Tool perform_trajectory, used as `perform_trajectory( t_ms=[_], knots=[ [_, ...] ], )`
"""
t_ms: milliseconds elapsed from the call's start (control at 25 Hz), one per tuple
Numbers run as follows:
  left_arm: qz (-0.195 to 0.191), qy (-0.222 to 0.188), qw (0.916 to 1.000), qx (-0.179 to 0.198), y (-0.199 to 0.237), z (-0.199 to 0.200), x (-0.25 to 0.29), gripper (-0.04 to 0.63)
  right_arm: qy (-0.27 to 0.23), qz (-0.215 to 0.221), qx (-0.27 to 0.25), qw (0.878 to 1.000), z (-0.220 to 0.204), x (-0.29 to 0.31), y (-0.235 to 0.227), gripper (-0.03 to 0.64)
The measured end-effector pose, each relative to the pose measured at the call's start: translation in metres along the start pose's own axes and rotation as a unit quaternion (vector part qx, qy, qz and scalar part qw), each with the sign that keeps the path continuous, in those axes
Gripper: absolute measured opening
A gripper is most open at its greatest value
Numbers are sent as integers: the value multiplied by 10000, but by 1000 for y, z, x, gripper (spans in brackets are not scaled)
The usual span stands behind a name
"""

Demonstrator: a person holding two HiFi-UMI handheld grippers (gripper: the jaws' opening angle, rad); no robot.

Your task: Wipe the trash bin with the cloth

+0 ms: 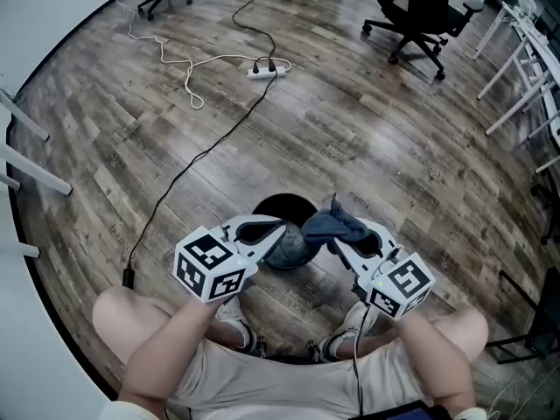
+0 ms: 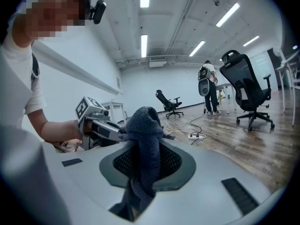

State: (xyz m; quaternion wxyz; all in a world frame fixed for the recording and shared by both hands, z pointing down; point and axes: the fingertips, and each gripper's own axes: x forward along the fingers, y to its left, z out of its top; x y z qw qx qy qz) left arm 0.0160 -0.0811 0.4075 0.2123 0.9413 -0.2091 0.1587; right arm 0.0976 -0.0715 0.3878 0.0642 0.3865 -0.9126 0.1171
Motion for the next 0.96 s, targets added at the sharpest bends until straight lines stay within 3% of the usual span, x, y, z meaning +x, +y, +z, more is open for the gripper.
perform_trajectory(
  t_ms=[280, 480, 600, 960],
  knots=[
    [26, -13, 10000, 41, -1, -2, -5, 9, 62, 10, -166, 9998, 1, 4, 11, 77],
    [252, -6, 9985, 478, -3, 1, -3, 9, 121, 115, -8, 9999, -6, 10, 15, 77],
    [261, -71, 9982, 528, -5, 4, -1, 9, 166, 189, 169, 9995, -11, 13, 17, 77],
    [390, -391, 9984, -133, 13, 8, -12, 9, 391, 172, 688, 9967, -29, 18, 23, 77]
  ],
)
